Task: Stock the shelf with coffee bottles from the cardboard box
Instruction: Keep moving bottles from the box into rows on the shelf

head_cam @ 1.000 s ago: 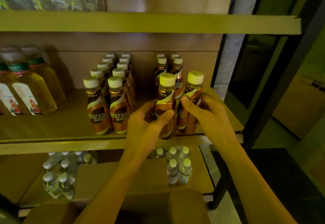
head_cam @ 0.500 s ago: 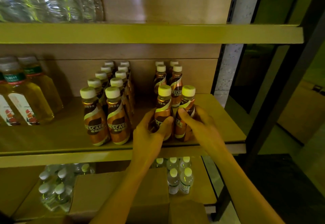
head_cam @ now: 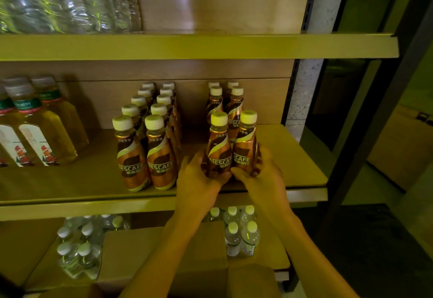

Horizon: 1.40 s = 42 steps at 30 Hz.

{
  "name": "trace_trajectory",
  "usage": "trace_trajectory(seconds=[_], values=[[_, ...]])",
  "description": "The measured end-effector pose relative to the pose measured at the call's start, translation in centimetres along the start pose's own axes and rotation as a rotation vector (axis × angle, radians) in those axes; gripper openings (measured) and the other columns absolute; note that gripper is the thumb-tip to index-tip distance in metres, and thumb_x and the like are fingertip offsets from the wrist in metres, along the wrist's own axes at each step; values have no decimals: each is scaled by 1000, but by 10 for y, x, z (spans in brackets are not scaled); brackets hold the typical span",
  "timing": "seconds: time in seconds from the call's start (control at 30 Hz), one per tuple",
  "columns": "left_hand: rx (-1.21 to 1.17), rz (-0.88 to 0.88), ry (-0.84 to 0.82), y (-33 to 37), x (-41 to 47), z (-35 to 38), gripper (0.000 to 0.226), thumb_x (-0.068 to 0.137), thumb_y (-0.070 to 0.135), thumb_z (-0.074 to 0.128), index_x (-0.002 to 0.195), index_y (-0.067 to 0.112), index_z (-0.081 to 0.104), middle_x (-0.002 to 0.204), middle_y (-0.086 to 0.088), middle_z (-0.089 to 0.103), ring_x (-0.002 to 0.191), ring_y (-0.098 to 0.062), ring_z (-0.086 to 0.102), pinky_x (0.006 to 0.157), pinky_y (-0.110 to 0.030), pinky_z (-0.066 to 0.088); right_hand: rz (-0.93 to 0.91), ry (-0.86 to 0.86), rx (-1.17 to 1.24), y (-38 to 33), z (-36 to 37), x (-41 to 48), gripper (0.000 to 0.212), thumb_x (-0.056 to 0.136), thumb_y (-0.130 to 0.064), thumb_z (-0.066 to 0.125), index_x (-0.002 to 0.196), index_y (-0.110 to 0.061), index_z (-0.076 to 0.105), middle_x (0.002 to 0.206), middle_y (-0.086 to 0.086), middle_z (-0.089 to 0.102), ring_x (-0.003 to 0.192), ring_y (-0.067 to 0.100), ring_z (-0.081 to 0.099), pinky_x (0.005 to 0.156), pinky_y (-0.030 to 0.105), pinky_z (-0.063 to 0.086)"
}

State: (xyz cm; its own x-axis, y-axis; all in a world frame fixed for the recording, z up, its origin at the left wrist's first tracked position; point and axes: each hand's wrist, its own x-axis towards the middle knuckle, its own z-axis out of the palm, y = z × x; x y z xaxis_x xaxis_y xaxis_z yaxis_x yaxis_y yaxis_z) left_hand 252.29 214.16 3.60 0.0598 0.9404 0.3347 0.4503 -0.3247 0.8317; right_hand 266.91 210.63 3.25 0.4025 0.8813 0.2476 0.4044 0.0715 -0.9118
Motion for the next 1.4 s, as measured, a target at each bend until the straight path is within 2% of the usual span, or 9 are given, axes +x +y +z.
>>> trace_trajectory(seconds=[0.17,0.27,0.47,0.7,0.83,1.03,1.17,1.33,1.4], values=[[17,7,53,0,1,6,61,67,38,89,118,18,61,114,-1,60,102,-20,60,79,-33,53,71,-336,30,0,-26,31,76,87,-2,69,148,-32,35,137,-12,57,132,15,51,100,33,47],[-37,-18,34,2,-2,8,58,69,34,88,116,19,59,108,4,67,94,-12,64,70,-21,51,62,-419,-12,-1,-33,34,82,89,-6,68,154,-32,25,147,-10,48,138,14,45,105,35,45],[-44,-32,24,7,-5,8,52,74,32,85,117,19,59,101,7,70,91,-13,69,68,-17,50,10,-136,22,-6,-17,10,77,85,-22,76,149,-29,33,119,-23,52,117,1,52,95,23,44],[58,-122,8,8,17,21,48,76,35,83,113,14,60,97,-1,69,89,-21,69,75,-37,58,25,-40,-67,-1,3,28,63,91,-22,70,145,-26,38,118,-10,59,112,14,59,88,31,51],[44,-118,-13,7,42,31,52,78,32,82,119,12,59,111,-6,68,101,-26,67,73,-30,52,7,-12,-131,4,9,54,56,90,-23,70,139,-22,43,120,1,65,104,23,66,81,40,59],[-9,-86,-17,2,75,42,57,78,26,82,126,9,57,121,-7,66,112,-25,65,82,-28,53,7,-52,-161,11,14,95,48,92,-26,69,134,-17,49,114,6,68,81,15,66,50,13,42],[-15,-124,1,-2,90,48,55,78,25,82,125,10,57,121,-8,66,109,-25,66,78,-27,51,20,-76,-189,16,18,110,46,92,-28,68,134,-16,52,111,6,70,74,7,61,44,9,38],[-19,-104,-2,-8,96,51,53,78,26,82,124,12,61,118,-3,69,108,-20,67,75,-20,46,-6,-64,-163,22,21,110,55,91,-27,69,140,-19,46,123,3,67,105,21,67,78,30,56],[-18,-98,-5,-10,96,51,52,78,26,82,124,13,62,117,-3,70,107,-19,67,74,-19,46,-2,-64,-169,23,22,110,55,91,-29,70,139,-20,45,120,4,68,104,27,68,78,36,57]])
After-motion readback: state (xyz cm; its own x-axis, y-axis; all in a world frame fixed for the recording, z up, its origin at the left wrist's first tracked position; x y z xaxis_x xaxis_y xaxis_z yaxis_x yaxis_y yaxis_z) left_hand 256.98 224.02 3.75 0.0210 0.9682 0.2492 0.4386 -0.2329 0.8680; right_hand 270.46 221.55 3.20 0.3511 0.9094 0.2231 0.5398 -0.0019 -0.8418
